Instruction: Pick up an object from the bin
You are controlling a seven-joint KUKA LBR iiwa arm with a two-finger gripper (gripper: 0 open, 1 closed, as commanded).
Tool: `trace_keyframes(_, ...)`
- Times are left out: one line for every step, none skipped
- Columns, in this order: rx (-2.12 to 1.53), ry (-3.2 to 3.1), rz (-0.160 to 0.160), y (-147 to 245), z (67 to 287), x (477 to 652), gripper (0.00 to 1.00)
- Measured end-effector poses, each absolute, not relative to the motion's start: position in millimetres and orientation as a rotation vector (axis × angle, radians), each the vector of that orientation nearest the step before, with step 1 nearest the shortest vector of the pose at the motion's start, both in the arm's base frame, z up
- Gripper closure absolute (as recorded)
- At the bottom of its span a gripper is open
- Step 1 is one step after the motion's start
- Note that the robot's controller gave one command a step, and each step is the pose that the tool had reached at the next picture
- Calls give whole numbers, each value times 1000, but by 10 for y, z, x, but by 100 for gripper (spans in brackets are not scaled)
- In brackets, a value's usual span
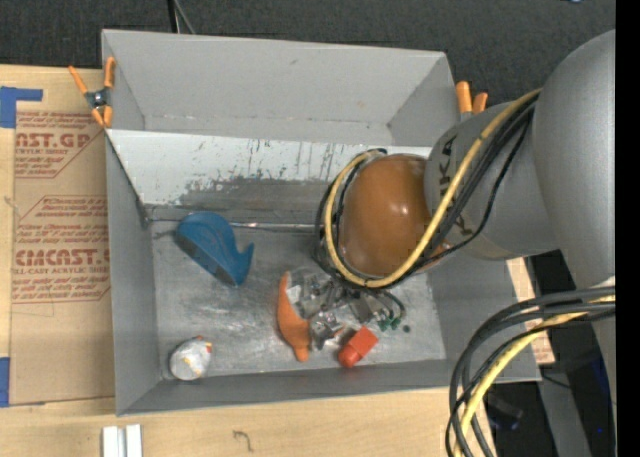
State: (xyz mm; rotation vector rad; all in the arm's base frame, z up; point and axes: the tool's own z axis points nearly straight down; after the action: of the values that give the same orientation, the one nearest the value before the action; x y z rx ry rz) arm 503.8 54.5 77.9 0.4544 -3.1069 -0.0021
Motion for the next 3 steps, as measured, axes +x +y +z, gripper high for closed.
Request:
trace_keyframes(454, -3107, -2, 545, 779, 5038, 100)
trace_keyframes(584, -3081, -2, 540, 1032, 5072, 100)
trace_keyframes(920, -3005, 0, 670, 1338, 5269, 100)
